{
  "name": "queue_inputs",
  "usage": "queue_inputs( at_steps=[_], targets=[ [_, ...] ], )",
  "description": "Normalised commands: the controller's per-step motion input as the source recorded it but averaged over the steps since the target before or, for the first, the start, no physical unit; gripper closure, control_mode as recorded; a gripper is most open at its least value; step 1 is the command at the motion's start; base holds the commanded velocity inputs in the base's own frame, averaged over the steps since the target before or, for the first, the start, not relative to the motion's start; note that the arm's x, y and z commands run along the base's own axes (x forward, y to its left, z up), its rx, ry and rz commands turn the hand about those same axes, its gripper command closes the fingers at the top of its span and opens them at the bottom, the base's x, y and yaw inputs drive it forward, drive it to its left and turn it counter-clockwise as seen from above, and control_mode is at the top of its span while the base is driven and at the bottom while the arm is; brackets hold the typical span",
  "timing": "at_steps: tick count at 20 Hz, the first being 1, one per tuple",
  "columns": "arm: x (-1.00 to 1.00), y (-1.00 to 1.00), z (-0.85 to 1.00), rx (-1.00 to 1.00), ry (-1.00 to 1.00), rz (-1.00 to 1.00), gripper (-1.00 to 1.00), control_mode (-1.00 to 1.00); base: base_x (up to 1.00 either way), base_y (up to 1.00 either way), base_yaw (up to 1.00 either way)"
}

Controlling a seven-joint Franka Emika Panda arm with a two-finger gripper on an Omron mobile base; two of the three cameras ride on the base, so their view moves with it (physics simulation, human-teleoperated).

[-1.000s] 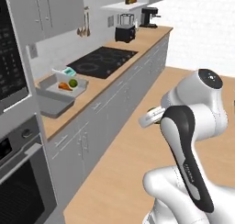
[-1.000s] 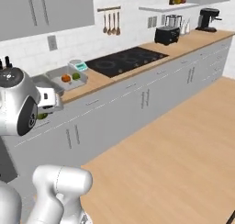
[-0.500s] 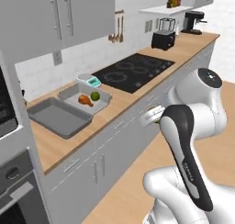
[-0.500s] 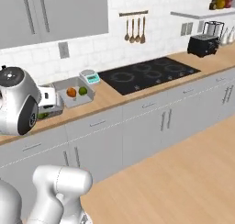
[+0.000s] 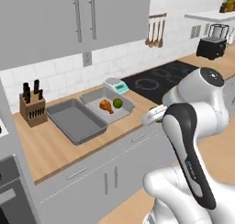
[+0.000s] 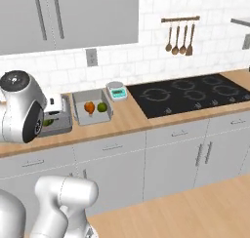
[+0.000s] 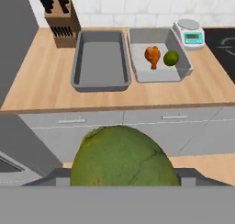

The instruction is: Place one lime and one chicken drumstick in each tupperware on the nearby counter, to pack two identical lunches.

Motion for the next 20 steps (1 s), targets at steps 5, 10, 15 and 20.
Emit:
queue_inputs(
  at_steps=[5, 10, 15, 20],
  targets=[
    [0.0, 0.0, 0.0, 0.0, 0.0, 0.0, 1.0, 1.0, 0.75, 0.42, 0.13],
    [1.0, 0.9, -0.6, -0.1, 0.11, 0.0, 1.0, -1.0, 0.0, 0.0, 0.0],
    [1.0, 0.88, -0.97, -0.1, 0.2, 0.0, 1.0, -1.0, 0.0, 0.0, 0.0],
    [1.0, 0.46, -0.73, -0.05, 0.06, 0.0, 1.0, -1.0, 0.0, 0.0, 0.0]
  ],
)
